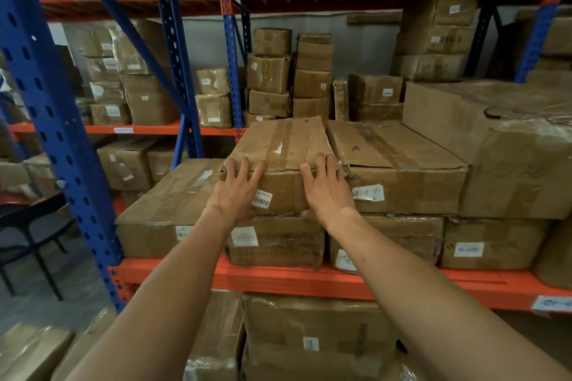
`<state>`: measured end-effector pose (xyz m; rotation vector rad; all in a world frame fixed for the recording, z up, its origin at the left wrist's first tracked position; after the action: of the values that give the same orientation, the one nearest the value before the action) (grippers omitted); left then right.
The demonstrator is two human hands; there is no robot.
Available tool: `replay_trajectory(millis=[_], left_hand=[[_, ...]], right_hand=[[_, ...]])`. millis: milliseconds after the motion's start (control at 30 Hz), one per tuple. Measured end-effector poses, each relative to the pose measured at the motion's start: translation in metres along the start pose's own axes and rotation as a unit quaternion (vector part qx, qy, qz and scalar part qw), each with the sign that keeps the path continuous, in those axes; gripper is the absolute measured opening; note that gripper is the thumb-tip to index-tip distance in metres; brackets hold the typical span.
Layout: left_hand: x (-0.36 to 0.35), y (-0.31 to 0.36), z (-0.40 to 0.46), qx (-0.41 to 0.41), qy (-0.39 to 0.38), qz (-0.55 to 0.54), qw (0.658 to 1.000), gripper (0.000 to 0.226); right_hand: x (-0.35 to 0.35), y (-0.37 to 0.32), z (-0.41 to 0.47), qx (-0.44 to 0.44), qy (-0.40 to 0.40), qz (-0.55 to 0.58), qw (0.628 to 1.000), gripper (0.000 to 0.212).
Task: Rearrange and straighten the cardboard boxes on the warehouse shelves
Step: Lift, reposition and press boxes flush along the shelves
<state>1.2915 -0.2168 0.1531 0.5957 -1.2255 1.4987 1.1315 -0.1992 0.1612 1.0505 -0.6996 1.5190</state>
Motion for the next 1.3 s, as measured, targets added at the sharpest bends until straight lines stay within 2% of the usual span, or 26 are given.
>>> replay_trajectory(millis=[300,433,600,767,933,1067,1300], left_hand=[[0.004,-0.002,-0.009,-0.008,0.022,-0.023,0.999,0.119],[0.002,-0.006,-0.008,-0.015,0.031,-0.038,0.999,0.12],[0.009,-0.011,0.001,-0.05,0.042,-0.028,0.997,0.11],[0.019,-0.019,0.01,-0.069,0.065,-0.021,0.995,0.105],[0.063,-0.031,0.024,-0.047,0.095,-0.026,0.994,0.096],[0.087,-0.036,0.024,-0.051,0.12,0.017,0.991,0.096],[0.172,-0.024,0.036,-0.044,0.198,-0.003,0.979,0.085]], right_hand=[[0.0,0.0,-0.004,-0.012,-0.009,0.001,1.0,0.113],[0.002,0.002,-0.006,-0.01,-0.025,-0.044,0.999,0.128],[0.014,-0.001,-0.005,-0.002,-0.021,-0.071,0.997,0.111],[0.024,-0.001,0.002,-0.012,-0.021,-0.055,0.998,0.109],[0.06,0.011,0.024,-0.012,0.02,-0.053,0.998,0.111],[0.073,0.018,0.028,-0.004,0.055,-0.083,0.995,0.094],[0.147,0.068,0.037,-0.013,0.121,-0.118,0.986,0.112]])
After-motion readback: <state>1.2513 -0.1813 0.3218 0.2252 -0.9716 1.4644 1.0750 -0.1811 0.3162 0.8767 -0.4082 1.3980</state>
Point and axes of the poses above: each hand's wrist, its own z-axis towards the middle knuckle, its own x-axis out of the back of the hand, y = z × x, the point moved 9 cm from there along z, towards the middle knuckle, and after that the axes turned 8 degrees about z, right-handed, at the moved point
